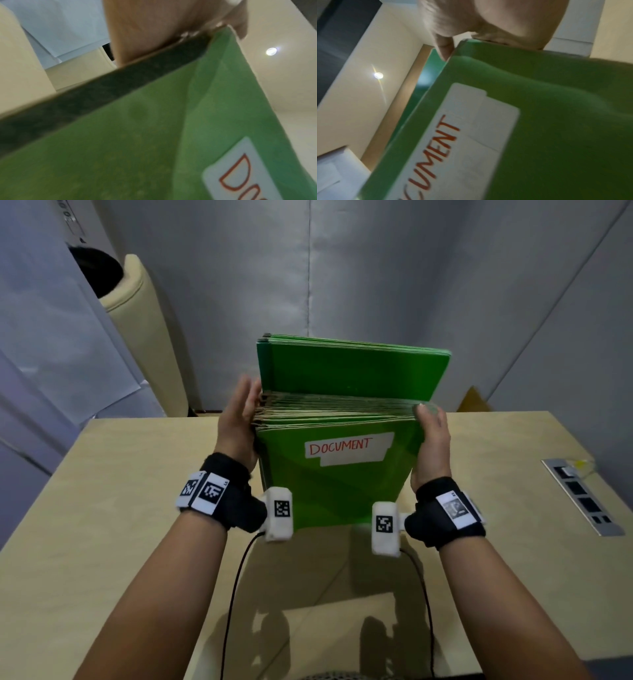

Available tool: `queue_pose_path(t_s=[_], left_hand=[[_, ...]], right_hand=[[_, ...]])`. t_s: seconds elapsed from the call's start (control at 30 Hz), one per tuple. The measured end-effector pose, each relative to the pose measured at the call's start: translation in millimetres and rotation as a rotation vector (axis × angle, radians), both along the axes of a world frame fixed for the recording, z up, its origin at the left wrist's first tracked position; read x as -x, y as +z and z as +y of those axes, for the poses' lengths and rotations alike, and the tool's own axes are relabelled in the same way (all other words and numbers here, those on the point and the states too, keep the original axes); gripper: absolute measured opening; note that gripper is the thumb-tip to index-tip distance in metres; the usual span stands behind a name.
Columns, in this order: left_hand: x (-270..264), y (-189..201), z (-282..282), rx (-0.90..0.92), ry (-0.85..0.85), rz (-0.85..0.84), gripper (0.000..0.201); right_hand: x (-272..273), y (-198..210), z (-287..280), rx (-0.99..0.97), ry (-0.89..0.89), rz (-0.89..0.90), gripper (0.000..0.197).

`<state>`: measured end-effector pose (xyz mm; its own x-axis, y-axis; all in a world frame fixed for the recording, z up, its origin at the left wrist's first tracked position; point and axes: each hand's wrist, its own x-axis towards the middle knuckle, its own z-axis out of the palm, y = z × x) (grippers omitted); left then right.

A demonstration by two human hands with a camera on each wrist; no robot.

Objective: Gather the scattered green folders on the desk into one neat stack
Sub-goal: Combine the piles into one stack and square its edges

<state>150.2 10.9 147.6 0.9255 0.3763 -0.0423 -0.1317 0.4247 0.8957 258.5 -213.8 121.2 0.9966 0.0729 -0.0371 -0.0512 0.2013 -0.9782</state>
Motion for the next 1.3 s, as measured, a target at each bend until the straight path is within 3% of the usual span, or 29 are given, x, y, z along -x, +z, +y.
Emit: queue_pose_path(t_s=[0.1,0.17,0.23,0.4,0.53,0.63,0.77,0.87,1.03,1.2,1.3], left_hand=[[3.7,-18.6,6.4,-0.228,-0.013,-0.029,0.092],[4.6,-35.6,9.5,-0.385,-0.037,0.034,0.111],[5.2,-57.5,15.1,-0.432,-0.118,0.113,0.119],[13.4,-96.6,21.8,-0.555,-0.327,0.322,0.103],[13.6,-115.6,24.7,-0.642,-0.331,0.414,0.1],[10.4,-120.9,22.6,-0.752,-0.248,0.472,0.081],[3.4,-125.0,21.4,-0.722,-0.094,0.515,0.07],[-8.4,-118.2,16.5,-0.722,-0.071,0.531,0.066],[-57.2,-102.3,-27.6,-0.705,-0.137,0.536,0.067],[-123.2,-114.3,-96.2,-0.594,-0.247,0.668,0.037],[-150.7,-137.1,-133.7,-0.551,-0.317,0.79,0.055]], right_hand=[[6.8,-15.0,-14.3,0.049,0.11,-0.015,0.068],[6.1,-25.9,-23.0,0.177,0.215,-0.058,0.064],[3.5,-37.3,-28.2,0.335,0.287,-0.031,0.072],[0.9,-71.6,-23.5,0.606,0.325,0.078,0.073],[2.2,-100.5,-21.4,0.706,0.319,0.086,0.068],[-5.3,-116.8,-20.5,0.73,0.285,0.043,0.063],[-16.3,-125.2,-16.2,0.78,0.244,-0.038,0.053],[-24.2,-125.4,-21.4,0.726,0.204,0.006,0.048],[-67.6,-100.4,-68.7,0.619,0.187,0.104,0.045],[-120.7,-94.1,-140.5,0.727,0.133,0.226,0.045],[-146.7,-110.1,-177.2,0.823,0.133,0.322,0.04]])
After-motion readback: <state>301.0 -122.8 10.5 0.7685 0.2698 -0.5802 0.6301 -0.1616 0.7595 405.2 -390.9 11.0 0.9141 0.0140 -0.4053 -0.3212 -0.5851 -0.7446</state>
